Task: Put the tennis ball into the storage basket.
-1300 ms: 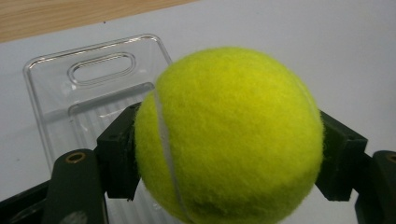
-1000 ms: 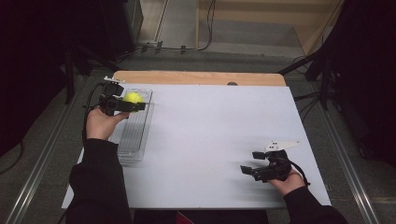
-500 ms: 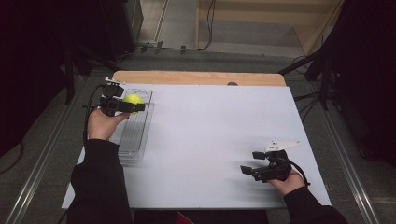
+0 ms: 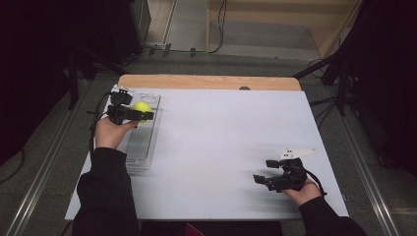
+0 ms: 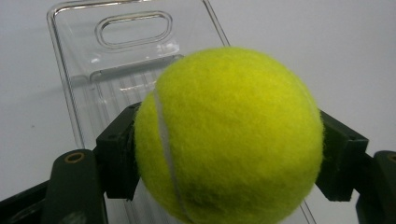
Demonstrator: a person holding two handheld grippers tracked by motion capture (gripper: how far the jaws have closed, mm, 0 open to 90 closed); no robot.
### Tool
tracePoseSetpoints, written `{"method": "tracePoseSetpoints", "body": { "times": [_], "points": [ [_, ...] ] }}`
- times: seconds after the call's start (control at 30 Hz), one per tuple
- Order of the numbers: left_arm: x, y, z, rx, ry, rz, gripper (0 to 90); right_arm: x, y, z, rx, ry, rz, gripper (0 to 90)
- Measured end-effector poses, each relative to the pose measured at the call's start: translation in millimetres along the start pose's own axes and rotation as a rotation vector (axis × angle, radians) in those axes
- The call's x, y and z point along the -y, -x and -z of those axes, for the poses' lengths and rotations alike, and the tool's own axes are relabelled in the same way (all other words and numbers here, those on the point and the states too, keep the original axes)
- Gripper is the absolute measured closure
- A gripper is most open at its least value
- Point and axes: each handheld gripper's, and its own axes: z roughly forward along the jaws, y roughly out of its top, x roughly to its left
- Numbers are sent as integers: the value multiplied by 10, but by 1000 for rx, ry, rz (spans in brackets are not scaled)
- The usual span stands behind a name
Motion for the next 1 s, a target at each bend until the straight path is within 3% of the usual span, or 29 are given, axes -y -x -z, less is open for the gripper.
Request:
{"method": "tracePoseSetpoints", "body": {
  "times": [0.53,0.67,0.7,0.87,1.0],
  "points": [
    [39,-51,-82,-7,-18,20,244,-1,-5,-1,2,-3,-2,138],
    [32,-21,-69,-33,-32,-12,238,0,-2,0,4,-1,4,138],
    [31,-12,-61,-44,-30,-19,235,0,-2,0,4,0,5,137],
    [8,-24,39,-4,38,18,184,0,-6,-1,3,-1,0,137],
    [-8,-23,106,-5,49,25,184,-1,-6,-1,4,0,0,137]
  ]
}}
